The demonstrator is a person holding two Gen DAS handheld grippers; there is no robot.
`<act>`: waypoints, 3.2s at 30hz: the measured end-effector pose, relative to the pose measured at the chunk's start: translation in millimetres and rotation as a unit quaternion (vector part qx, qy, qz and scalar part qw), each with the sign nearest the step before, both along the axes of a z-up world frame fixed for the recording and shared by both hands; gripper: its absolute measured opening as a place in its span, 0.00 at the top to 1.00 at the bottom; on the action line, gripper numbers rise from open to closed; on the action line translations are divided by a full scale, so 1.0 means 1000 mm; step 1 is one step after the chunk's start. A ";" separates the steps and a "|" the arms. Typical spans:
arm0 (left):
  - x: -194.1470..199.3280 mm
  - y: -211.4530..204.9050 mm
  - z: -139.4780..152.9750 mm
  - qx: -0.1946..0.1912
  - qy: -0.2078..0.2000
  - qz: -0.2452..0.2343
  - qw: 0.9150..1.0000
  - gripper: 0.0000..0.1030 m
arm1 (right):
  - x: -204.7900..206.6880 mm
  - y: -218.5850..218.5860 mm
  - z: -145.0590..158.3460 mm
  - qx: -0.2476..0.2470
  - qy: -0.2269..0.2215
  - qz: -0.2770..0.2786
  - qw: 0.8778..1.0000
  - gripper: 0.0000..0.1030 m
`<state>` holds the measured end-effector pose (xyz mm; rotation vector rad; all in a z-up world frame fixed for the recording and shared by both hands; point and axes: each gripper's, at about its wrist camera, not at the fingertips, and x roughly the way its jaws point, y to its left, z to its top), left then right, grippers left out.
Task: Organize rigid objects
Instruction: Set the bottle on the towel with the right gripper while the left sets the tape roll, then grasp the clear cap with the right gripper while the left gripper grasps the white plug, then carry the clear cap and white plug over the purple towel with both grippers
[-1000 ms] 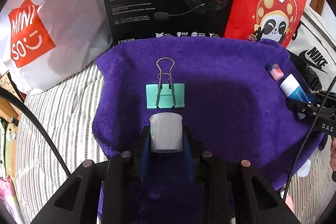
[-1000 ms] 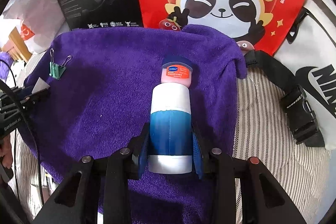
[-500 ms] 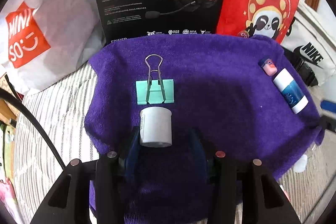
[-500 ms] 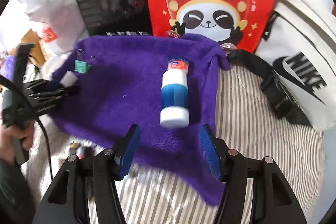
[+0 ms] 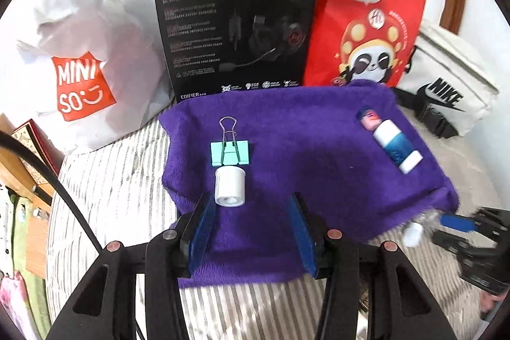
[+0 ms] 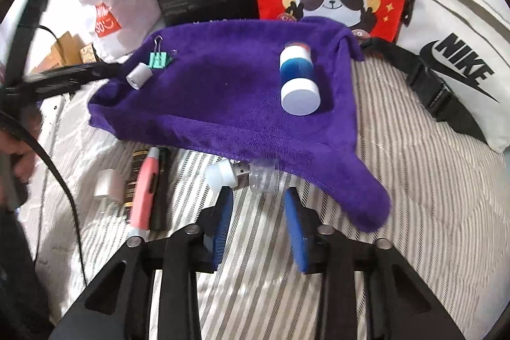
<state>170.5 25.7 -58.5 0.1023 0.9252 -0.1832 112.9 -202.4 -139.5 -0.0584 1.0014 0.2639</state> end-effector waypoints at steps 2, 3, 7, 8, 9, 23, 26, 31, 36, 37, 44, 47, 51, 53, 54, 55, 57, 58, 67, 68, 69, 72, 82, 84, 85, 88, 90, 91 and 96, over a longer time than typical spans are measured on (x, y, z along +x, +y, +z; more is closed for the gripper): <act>-0.010 0.001 0.005 0.004 -0.005 -0.002 1.000 0.54 | 0.006 0.004 -0.007 -0.017 -0.002 0.001 1.000 0.70; -0.015 0.002 0.007 0.005 -0.006 -0.001 1.000 0.53 | 0.007 0.004 -0.008 -0.021 -0.006 -0.001 1.000 0.70; -0.030 0.005 0.007 0.013 -0.005 -0.001 1.000 0.52 | 0.012 0.007 -0.014 -0.036 -0.012 -0.005 0.999 0.70; -0.034 0.007 0.005 0.012 -0.003 0.002 1.000 0.52 | 0.013 0.007 -0.014 -0.033 -0.013 -0.006 0.999 0.70; -0.036 0.009 0.004 0.010 0.000 0.004 1.000 0.52 | 0.013 0.008 -0.015 -0.033 -0.015 -0.008 0.999 0.70; -0.070 0.000 -0.029 -0.047 0.048 -0.019 0.998 0.52 | -0.003 -0.014 -0.008 0.012 -0.029 -0.021 0.999 0.83; -0.075 -0.007 -0.039 -0.055 0.062 -0.024 0.996 0.52 | -0.014 -0.019 -0.001 0.013 -0.036 -0.029 0.999 0.83; -0.075 -0.020 -0.046 -0.078 0.079 -0.028 0.993 0.52 | -0.023 -0.021 -0.007 0.008 -0.039 -0.040 0.998 0.83; -0.076 -0.036 -0.053 -0.055 0.094 -0.033 0.994 0.50 | -0.029 -0.019 -0.019 0.013 -0.047 -0.043 0.998 0.83; -0.077 -0.037 -0.053 -0.054 0.094 -0.034 0.994 0.49 | -0.030 -0.019 -0.019 0.011 -0.051 -0.043 0.998 0.83; -0.088 -0.029 -0.052 -0.022 0.093 -0.030 0.995 0.43 | -0.030 -0.022 -0.019 0.022 -0.052 -0.044 0.997 0.83; -0.090 -0.027 -0.052 -0.016 0.090 -0.033 0.995 0.44 | -0.031 -0.019 -0.020 0.012 -0.054 -0.044 0.998 0.82; -0.090 -0.037 -0.057 0.021 0.082 -0.055 0.995 0.44 | -0.031 -0.014 -0.020 -0.008 -0.057 -0.042 0.997 0.82; -0.090 -0.043 -0.060 0.036 0.081 -0.073 0.993 0.46 | -0.031 -0.014 -0.020 -0.008 -0.057 -0.042 0.997 0.82; -0.089 -0.044 -0.062 0.041 0.082 -0.078 0.993 0.47 | -0.031 -0.015 -0.020 -0.004 -0.056 -0.043 0.998 0.82; -0.088 -0.045 -0.064 0.045 0.082 -0.084 0.992 0.49 | -0.030 -0.016 -0.020 0.000 -0.055 -0.043 0.998 0.82; -0.088 -0.045 -0.063 0.033 0.079 -0.100 0.991 0.62 | -0.030 -0.018 -0.020 0.006 -0.054 -0.043 0.998 0.82; -0.089 -0.045 -0.062 0.021 0.079 -0.109 0.991 0.74 | -0.030 -0.018 -0.020 0.007 -0.054 -0.043 0.998 0.82; -0.097 -0.041 -0.063 0.011 0.046 -0.115 0.992 0.74 | -0.030 -0.018 -0.020 0.005 -0.054 -0.043 0.998 0.82; -0.099 -0.041 -0.063 0.010 0.041 -0.112 0.993 0.74 | -0.030 -0.018 -0.020 0.004 -0.055 -0.043 0.998 0.82; -0.100 -0.041 -0.063 0.011 0.035 -0.110 0.993 0.74 | -0.031 -0.018 -0.020 0.004 -0.055 -0.043 0.998 0.82; -0.106 -0.042 -0.064 0.013 0.017 -0.107 0.994 0.74 | -0.030 -0.017 -0.020 0.002 -0.055 -0.043 0.998 0.82; -0.105 -0.042 -0.062 0.004 0.028 -0.093 0.995 0.74 | -0.031 -0.017 -0.019 0.004 -0.055 -0.041 0.998 0.82; -0.103 -0.041 -0.062 0.006 0.039 -0.089 0.995 0.75 | -0.030 -0.020 -0.019 0.012 -0.054 -0.041 0.998 0.82; -0.102 -0.041 -0.061 0.012 0.042 -0.088 0.995 0.75 | -0.030 -0.021 -0.019 0.016 -0.052 -0.040 0.998 0.82; -0.102 -0.038 -0.058 0.012 0.040 -0.087 0.995 0.75 | -0.029 -0.023 -0.015 0.030 -0.039 -0.031 0.998 0.83; -0.100 -0.032 -0.054 0.001 0.044 -0.082 0.996 0.75 | -0.031 -0.024 -0.009 0.042 -0.042 -0.028 0.998 0.83; -0.099 -0.029 -0.051 -0.006 0.044 -0.079 0.996 0.75 | -0.032 -0.024 -0.005 0.048 -0.044 -0.025 0.998 0.83; -0.093 -0.013 -0.037 -0.028 0.037 -0.061 0.997 0.75 | -0.028 -0.024 0.018 0.065 -0.058 -0.013 0.996 0.83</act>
